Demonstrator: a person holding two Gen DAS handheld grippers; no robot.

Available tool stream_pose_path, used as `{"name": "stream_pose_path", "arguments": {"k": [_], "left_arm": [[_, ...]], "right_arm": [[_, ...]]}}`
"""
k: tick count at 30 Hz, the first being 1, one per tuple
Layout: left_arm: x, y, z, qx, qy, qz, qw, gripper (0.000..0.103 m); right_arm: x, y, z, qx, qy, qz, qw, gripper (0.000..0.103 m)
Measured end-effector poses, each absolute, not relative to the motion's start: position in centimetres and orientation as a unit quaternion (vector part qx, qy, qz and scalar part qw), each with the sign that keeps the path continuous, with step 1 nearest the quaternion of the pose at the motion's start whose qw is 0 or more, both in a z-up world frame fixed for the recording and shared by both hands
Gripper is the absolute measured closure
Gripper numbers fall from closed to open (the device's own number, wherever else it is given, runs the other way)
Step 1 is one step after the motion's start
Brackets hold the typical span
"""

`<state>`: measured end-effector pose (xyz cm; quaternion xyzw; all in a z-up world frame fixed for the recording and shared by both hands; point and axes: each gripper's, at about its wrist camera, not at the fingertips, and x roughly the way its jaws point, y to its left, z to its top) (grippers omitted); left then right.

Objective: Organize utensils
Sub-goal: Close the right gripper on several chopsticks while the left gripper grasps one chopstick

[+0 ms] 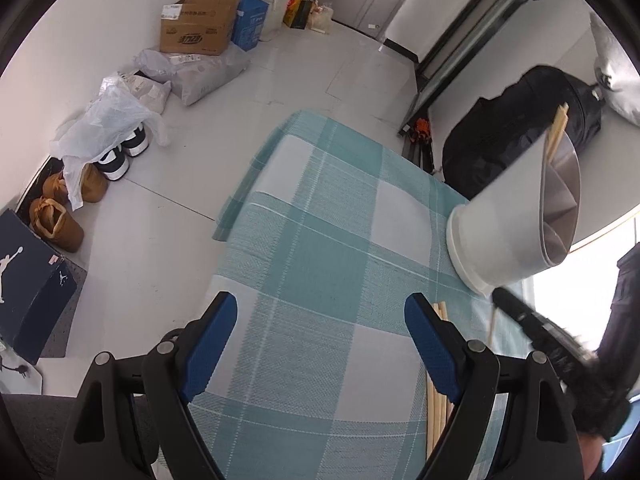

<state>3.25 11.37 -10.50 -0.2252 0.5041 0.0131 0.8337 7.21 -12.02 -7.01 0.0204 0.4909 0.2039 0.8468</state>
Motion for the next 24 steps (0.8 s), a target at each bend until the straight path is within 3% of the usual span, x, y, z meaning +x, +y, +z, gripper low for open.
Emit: {"name": "stream_pose_path", "arguments": {"k": [9,17,24], "left_arm": [[3.8,4.8,-12.1,-0.130,0.562,-0.043,0.816,0.020],[4.0,3.3,-13.0,-0.097,0.582,-0.029,0.807,0.020],[3.9,1.4,-13.2,-0.010,0.581,0.015,0.813,0.018]], "right_arm": [[6.0,-17.8,-2.6,0.128,0.420,0.215,0.872,0.100],[4.8,-21.4,-1.7,0.156,0.402,0.223,0.874,0.100],[4.8,-23.2,-2.1,0.189,0.395,0.227,0.870,0.100]]}}
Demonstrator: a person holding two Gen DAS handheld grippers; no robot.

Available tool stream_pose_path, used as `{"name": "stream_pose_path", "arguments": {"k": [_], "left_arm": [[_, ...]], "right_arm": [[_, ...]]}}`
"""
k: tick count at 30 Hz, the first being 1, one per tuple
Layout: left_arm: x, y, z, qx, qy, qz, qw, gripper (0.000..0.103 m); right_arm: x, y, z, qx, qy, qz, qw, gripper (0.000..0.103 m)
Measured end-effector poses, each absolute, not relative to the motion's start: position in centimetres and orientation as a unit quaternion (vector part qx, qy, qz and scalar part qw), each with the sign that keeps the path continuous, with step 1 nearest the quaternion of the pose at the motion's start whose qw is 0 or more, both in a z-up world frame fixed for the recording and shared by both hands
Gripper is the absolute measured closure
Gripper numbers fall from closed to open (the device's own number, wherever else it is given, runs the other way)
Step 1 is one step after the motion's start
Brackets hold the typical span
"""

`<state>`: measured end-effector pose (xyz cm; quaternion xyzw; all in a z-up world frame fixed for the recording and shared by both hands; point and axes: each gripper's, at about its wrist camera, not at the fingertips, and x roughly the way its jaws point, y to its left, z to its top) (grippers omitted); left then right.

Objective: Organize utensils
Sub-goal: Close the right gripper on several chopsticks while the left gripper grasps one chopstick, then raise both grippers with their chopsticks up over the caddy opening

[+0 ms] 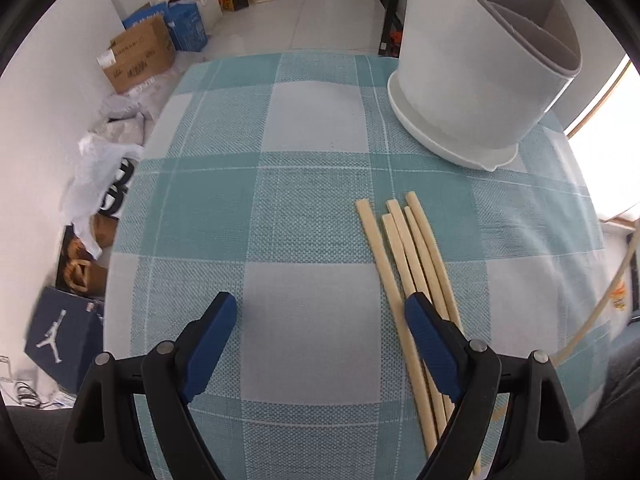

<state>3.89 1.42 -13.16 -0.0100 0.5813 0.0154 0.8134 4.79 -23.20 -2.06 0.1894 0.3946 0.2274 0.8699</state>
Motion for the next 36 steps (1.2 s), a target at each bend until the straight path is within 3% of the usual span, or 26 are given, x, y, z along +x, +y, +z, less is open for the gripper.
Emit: {"name": "stream_pose_path", "arguments": {"k": [10,13,16,19,23,24,31,36], "left_arm": [[5.8,2.7,-13.6,-0.009,0.599,0.030,0.800,0.018],[6.8,2.7,-13.9,-0.010,0.598,0.031,0.801,0.023],[7.0,2.1,-13.7,-0.014,0.599,0.019,0.800,0.036],[7.5,1.2,-13.6,-0.004,0.599,0.008,0.800,0.057],[7.6,-0.2,-13.4,0.010,0.609,-0.018,0.793,0.093],[7.7,-0.7,-13.3,0.015,0.612,-0.023,0.790,0.097],[7.8,0.0,-13.0,-0.019,0.595,-0.028,0.803,0.100],[6.1,1.2,-9.3,-0.052,0.515,-0.023,0.855,0.100]], "right_arm": [[4.1,-24.7,-1.5,0.203,0.385,0.227,0.871,0.100],[4.1,-24.9,-1.4,0.212,0.384,0.230,0.869,0.100],[4.0,-25.0,-1.1,0.212,0.380,0.235,0.869,0.100],[4.0,-25.3,-1.0,0.217,0.376,0.239,0.868,0.100],[4.1,-25.7,-1.0,0.226,0.377,0.240,0.866,0.100],[4.1,-25.7,-1.0,0.227,0.377,0.239,0.866,0.100],[3.8,-25.3,-0.7,0.217,0.371,0.240,0.870,0.100],[3.4,-24.9,-0.5,0.204,0.363,0.241,0.877,0.100]]}}
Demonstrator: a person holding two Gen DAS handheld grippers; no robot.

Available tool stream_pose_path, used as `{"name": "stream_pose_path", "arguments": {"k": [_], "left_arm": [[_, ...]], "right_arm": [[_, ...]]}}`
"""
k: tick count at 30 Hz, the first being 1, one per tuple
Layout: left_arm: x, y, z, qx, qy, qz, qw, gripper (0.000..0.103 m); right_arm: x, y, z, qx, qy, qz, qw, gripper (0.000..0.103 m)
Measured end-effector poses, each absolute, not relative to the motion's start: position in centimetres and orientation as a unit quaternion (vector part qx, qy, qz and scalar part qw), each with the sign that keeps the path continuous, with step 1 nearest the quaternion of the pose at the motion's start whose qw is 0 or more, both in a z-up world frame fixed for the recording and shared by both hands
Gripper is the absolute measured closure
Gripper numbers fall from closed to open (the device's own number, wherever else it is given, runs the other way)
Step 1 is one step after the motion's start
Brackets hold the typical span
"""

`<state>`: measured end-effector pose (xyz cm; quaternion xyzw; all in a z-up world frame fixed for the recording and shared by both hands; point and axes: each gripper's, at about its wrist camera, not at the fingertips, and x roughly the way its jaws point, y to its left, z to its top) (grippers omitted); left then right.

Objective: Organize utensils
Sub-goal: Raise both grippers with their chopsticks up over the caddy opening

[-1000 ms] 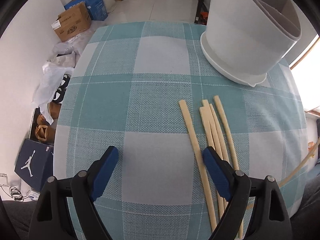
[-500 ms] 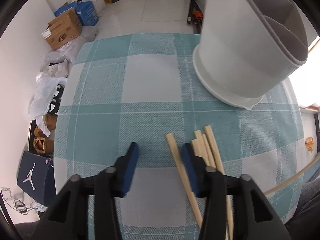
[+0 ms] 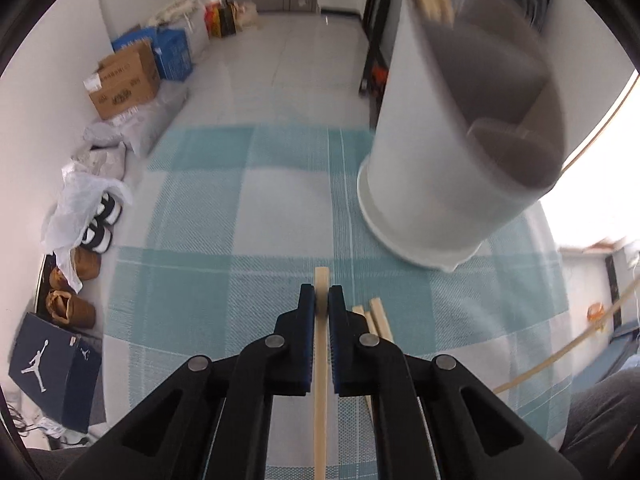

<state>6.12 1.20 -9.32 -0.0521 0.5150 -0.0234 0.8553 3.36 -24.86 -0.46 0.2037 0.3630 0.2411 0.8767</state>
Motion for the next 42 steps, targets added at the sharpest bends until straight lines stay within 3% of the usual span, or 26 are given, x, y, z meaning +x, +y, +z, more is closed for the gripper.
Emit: {"name": "stream_pose_path", "arguments": {"k": [6,11,30,42], "left_arm": [[2.7,1.9,-4.8,-0.093,0.419,-0.037,0.903,0.100],[1.6,1.9,-3.6,-0.106,0.385,-0.049,0.915,0.100],[0.0,1.4,-0.1,-0.095,0.346,-0.100,0.928,0.100],[2.4,0.8,4.9,-0.139,0.308,-0.109,0.935,0.100]], "right_arm": [[2.5,-23.7,0.1,0.174,0.348,0.254,0.886,0.100],[1.3,-22.5,0.7,0.153,0.331,0.257,0.895,0.100],[-0.6,-20.4,3.2,0.098,0.307,0.248,0.914,0.100],[0.7,-21.6,8.5,0.107,0.290,0.259,0.915,0.100]]}}
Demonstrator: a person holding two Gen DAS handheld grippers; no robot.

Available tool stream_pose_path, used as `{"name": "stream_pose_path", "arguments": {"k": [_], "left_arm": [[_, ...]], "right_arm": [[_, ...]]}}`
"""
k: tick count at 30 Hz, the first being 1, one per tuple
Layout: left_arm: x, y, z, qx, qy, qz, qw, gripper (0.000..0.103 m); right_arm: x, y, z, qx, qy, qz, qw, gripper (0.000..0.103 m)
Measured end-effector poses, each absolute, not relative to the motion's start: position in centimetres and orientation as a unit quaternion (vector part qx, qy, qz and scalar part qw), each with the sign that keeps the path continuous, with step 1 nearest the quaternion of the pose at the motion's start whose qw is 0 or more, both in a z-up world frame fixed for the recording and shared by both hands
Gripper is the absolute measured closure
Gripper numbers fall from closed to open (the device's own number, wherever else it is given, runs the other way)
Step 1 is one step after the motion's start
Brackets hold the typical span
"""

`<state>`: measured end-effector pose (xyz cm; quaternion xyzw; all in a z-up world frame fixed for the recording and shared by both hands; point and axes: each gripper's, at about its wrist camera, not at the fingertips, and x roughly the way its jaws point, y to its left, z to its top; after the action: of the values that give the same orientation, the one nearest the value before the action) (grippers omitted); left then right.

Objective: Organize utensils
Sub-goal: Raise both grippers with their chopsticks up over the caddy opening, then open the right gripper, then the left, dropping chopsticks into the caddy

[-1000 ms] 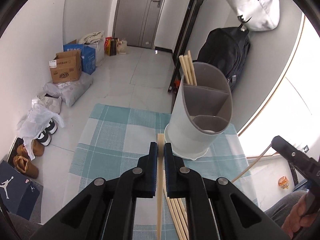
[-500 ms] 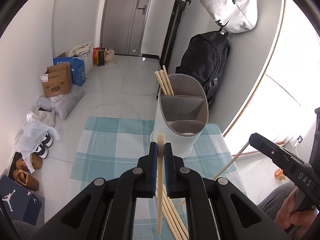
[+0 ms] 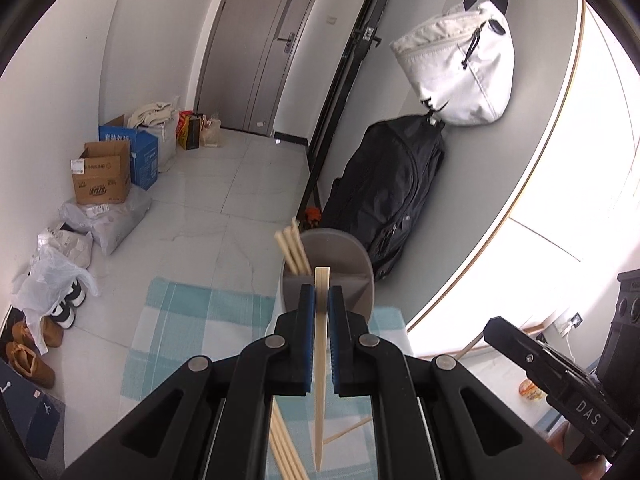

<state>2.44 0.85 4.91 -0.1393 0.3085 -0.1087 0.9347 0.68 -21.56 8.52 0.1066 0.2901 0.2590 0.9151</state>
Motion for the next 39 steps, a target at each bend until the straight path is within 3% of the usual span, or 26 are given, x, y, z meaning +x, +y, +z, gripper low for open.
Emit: {"name": "stream_pose_path", "arguments": {"k": [20,39], "left_arm": [[11.5,1.1,12.3,-0.167,0.264,-0.101,0.945,0.100],[17.0,3.3,6.4,-0.232,0.272,-0.073,0.931,0.100]], "right_arm": [[12.1,-21.2,17.7,0.078,0.279,0.269,0.918,0.100],[18.8,-16.4,15.1,0.004,0.314,0.270,0.910,0.100]]}}
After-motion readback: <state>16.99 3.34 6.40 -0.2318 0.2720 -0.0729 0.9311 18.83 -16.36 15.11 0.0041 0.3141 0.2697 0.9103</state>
